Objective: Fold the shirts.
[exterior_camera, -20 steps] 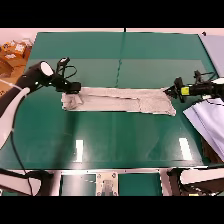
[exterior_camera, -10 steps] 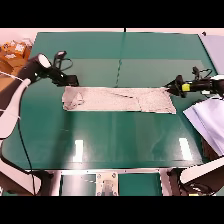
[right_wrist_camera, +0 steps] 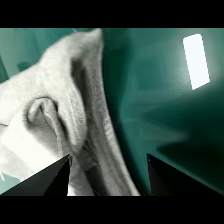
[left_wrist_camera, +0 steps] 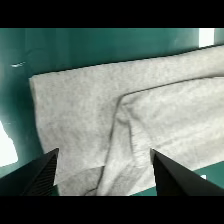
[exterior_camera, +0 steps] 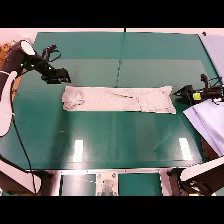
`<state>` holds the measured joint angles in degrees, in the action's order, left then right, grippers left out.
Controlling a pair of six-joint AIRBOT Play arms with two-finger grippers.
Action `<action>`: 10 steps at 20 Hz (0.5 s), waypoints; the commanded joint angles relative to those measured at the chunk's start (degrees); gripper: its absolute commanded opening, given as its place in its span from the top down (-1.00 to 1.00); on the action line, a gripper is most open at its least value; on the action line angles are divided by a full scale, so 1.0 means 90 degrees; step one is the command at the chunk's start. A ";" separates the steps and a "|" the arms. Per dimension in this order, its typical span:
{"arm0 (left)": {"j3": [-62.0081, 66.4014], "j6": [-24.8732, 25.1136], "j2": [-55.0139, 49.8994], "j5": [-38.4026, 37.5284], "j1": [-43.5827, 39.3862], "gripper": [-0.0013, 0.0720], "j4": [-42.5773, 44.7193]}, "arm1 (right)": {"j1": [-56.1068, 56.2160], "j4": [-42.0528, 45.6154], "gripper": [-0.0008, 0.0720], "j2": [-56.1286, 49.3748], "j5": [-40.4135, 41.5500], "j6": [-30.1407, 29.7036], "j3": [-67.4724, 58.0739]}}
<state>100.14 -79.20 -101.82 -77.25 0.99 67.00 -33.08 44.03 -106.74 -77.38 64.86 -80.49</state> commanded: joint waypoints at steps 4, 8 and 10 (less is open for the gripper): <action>0.0039 -0.0002 0.0000 -0.0090 0.0022 -0.79 -0.0464 | 0.0498 -0.0194 -0.52 -0.0359 -0.0070 -0.0770 -0.0015; 0.0039 -0.0002 0.0000 -0.0080 0.0022 -0.79 -0.0549 | 0.0573 -0.0389 -0.52 -0.0372 -0.0073 -0.0782 -0.0046; 0.0036 0.0005 0.0000 -0.0005 -0.0036 -0.73 -0.0646 | 0.0678 -0.0299 -0.17 -0.0376 -0.0041 -0.0777 -0.0046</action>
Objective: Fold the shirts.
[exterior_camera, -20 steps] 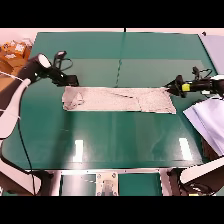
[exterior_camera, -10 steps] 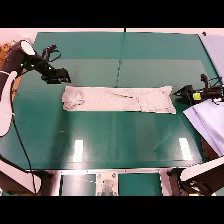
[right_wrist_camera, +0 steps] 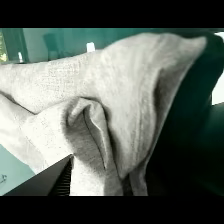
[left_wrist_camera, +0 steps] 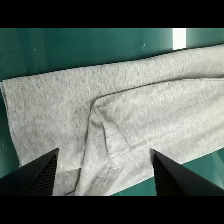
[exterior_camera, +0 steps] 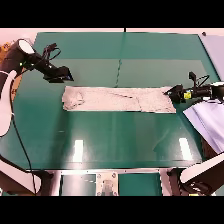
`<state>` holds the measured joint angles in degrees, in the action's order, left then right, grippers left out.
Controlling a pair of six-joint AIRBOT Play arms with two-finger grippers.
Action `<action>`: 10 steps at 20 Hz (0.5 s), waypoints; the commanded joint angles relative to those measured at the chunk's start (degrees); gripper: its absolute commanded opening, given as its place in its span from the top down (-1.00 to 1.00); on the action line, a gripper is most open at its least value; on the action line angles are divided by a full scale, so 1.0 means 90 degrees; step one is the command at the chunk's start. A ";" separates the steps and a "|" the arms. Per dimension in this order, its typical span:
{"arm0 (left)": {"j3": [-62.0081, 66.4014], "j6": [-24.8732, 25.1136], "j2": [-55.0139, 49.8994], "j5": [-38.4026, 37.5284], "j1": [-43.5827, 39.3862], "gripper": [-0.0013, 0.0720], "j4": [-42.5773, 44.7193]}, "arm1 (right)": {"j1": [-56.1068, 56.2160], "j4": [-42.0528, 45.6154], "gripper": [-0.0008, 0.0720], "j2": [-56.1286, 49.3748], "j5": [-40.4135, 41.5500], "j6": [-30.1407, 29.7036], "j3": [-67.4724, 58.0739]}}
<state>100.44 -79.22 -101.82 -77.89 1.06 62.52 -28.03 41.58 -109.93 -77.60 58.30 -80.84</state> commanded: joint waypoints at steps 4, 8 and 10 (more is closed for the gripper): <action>0.0005 0.0216 0.0000 0.0498 -0.0318 0.91 -0.0330 | 0.0185 -0.0024 0.94 -0.0019 -0.0044 0.0163 -0.0107; 0.0002 0.0420 -0.0002 0.0894 -0.0789 0.91 -0.0903 | 0.0185 -0.0022 0.94 0.0248 -0.0323 0.0379 -0.0440; 0.0002 0.0430 -0.0092 0.1248 -0.1273 0.91 -0.0991 | 0.0221 -0.0002 0.94 0.0607 -0.0527 0.0585 -0.0658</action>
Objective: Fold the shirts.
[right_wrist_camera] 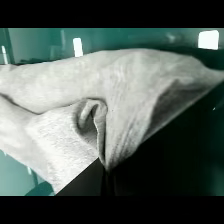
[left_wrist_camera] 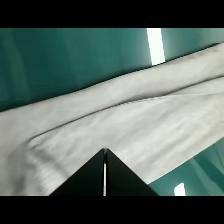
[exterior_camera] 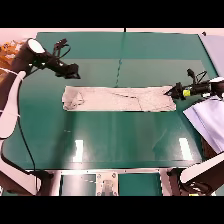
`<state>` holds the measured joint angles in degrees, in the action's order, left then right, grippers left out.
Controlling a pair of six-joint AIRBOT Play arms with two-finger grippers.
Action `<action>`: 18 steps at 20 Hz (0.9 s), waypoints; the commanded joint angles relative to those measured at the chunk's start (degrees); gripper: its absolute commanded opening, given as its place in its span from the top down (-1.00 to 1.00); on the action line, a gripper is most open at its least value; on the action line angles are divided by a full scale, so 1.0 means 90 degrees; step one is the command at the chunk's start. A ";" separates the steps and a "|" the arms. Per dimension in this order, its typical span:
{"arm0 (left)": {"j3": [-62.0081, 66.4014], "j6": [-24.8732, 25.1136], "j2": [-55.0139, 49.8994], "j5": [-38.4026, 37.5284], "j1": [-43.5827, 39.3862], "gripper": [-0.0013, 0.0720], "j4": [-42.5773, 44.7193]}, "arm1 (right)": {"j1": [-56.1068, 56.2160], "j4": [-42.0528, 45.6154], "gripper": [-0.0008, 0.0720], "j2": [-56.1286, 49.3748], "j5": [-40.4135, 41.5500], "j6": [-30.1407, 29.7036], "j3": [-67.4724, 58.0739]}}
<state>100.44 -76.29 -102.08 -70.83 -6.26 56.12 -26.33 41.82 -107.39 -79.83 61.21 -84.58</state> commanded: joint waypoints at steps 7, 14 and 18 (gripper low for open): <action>0.0005 0.0219 -0.1430 0.2055 -0.2516 0.91 -0.1651 | 0.0607 -0.0177 0.94 0.2072 -0.1180 0.1683 -0.0988; 0.0440 0.0391 -0.2329 0.2268 -0.3257 0.91 -0.2812 | 0.1530 -0.0267 0.94 0.2851 -0.1185 0.2414 -0.1200; 0.0457 0.0583 -0.2283 0.1377 -0.2897 0.91 -0.2783 | 0.1724 -0.0245 0.94 0.2844 -0.1115 0.2535 -0.1192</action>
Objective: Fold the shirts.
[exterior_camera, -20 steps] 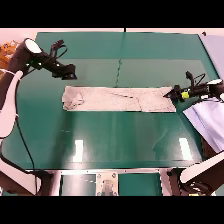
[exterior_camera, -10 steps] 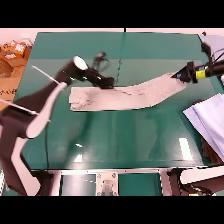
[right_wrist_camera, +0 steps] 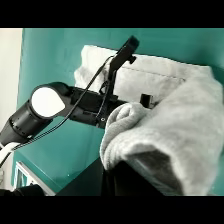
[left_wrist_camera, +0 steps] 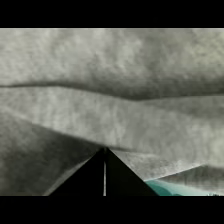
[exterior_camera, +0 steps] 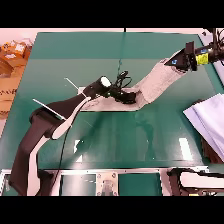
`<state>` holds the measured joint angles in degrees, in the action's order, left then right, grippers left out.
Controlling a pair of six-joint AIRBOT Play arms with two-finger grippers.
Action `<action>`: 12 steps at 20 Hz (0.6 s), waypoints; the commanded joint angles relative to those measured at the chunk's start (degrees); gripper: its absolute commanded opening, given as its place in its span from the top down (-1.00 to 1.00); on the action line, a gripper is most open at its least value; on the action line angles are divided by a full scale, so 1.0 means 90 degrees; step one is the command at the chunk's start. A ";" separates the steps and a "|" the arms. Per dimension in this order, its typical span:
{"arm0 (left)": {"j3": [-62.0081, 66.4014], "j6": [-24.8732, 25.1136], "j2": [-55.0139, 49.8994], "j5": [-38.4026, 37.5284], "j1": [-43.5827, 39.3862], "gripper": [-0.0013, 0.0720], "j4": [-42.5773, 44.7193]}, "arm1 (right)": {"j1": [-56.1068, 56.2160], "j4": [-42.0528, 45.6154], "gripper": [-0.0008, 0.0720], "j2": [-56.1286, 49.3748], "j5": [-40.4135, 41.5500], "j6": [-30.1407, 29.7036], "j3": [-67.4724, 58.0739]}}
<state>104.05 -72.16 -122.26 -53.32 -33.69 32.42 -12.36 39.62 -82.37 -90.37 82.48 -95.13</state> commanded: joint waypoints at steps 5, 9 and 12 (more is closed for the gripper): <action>0.1020 -0.0478 0.0243 -0.2664 0.1367 0.92 0.1564 | 0.0505 -0.0019 0.94 0.0063 0.0274 0.0206 -0.0019; 0.1659 -0.0988 0.1025 -0.3886 0.2395 0.91 0.3558 | 0.1443 -0.0022 0.94 0.0032 0.1008 0.0318 -0.0019; 0.1659 -0.1001 0.1632 -0.4204 0.3121 0.91 0.4080 | 0.2518 -0.0015 0.94 -0.0313 0.2069 0.0410 -0.0019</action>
<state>117.73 -79.50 -112.09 -85.45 -11.44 60.58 2.96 39.38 -83.26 -80.16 85.34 -95.24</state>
